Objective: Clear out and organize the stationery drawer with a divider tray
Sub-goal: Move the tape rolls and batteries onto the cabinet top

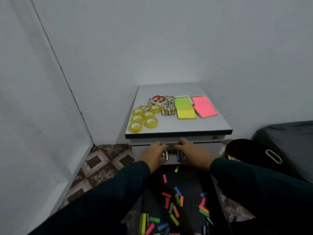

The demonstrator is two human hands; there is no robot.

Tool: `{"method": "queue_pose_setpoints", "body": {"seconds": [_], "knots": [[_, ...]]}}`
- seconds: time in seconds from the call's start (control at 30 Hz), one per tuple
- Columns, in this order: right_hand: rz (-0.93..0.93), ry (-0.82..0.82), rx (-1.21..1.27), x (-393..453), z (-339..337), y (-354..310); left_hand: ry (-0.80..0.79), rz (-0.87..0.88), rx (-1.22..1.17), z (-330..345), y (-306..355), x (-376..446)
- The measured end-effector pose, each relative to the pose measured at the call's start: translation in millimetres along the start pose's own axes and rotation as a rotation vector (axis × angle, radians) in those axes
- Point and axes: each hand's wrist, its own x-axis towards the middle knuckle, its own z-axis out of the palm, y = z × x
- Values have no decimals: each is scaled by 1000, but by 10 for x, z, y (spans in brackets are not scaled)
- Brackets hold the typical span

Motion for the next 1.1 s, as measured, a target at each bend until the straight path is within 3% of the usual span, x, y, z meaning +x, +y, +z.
{"method": "queue_pose_setpoints", "body": {"seconds": [0.33, 0.53, 0.67, 1.1], "knots": [[74, 128, 120, 588, -611, 190, 74, -72, 0, -582, -47, 619], [90, 77, 122, 1031, -646, 332, 75, -148, 312, -602, -189, 1151], [100, 62, 119, 1264, -584, 419, 49, -205, 381, -614, -248, 1388], [156, 347, 224, 1398, -406, 425, 61, -223, 354, -540, -343, 1551]]}}
